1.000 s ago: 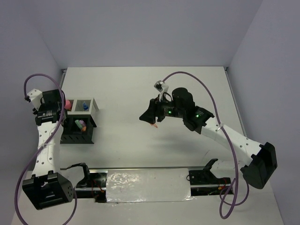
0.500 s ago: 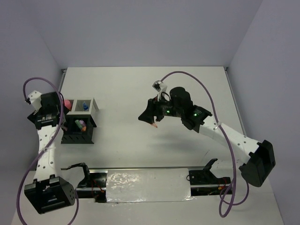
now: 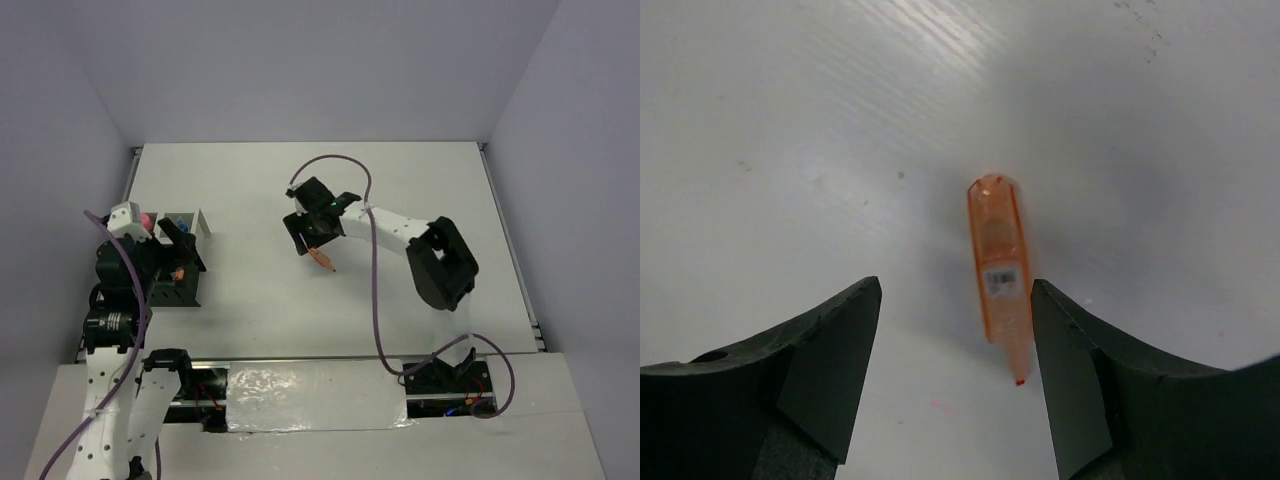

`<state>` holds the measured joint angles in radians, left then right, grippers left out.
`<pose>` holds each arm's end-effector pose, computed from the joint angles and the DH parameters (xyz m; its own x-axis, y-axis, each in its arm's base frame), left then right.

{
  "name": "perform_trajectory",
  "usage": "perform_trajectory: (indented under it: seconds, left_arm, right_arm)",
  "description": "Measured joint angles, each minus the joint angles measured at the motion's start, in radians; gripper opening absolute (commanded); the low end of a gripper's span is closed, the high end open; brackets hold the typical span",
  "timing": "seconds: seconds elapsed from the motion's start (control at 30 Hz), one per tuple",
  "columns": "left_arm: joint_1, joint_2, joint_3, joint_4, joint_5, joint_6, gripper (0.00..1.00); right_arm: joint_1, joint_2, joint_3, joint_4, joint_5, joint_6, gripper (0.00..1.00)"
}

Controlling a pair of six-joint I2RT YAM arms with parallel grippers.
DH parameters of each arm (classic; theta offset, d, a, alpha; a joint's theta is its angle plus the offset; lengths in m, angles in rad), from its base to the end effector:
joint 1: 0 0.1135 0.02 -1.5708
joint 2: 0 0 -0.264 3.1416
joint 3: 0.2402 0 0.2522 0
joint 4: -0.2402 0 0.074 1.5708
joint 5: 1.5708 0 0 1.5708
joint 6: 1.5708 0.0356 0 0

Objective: Sort the stationery into containers
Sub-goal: Pick up the pen from the center of the board.

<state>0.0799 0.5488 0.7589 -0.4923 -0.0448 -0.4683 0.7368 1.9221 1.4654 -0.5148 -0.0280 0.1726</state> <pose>0.1265 0.0117 0.3305 -0.1924 -0.4678 -0.8627 -0.2347 0.8755 -0.4224 0.3096 0.2823 0.2167 -0.7198 -0.4212 -0.5517 -0.5682 0.8142 0.1196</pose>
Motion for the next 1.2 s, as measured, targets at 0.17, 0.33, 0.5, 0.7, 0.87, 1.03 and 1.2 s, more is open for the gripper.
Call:
perform_trajectory:
  seconds: [0.17,0.33,0.5,0.7,0.87,1.03,1.2]
  left_arm:
    - [-0.043,0.062,0.000,0.006,0.045,0.020,0.99]
    - [-0.047,0.085,0.000,0.006,0.069,0.022,0.99]
    - [-0.053,0.070,0.000,0.007,0.078,0.023,0.99]
    - [-0.059,0.086,0.000,0.008,0.115,0.022,0.99]
    - [-0.071,0.138,-0.003,0.051,0.351,-0.054,0.99]
    - [-0.167,0.134,-0.050,0.190,0.570,-0.265,0.99]
    - [-0.252,0.114,-0.050,0.282,0.617,-0.405,0.99]
  right_arm:
    - [0.000,0.162,0.122,-0.110,0.074,-0.071,0.68]
    - [-0.002,0.198,0.130,-0.156,0.097,-0.101,0.56]
    - [-0.002,0.200,0.113,-0.142,0.079,-0.106,0.27]
    - [-0.002,0.117,-0.014,-0.042,0.052,-0.107,0.06]
    - [0.050,-0.158,-0.304,0.063,-0.072,-0.100,0.01]
    - [0.181,-0.471,-0.393,0.177,-0.175,-0.065,0.00]
    - [0.267,-0.610,-0.389,0.243,-0.172,-0.026,0.00]
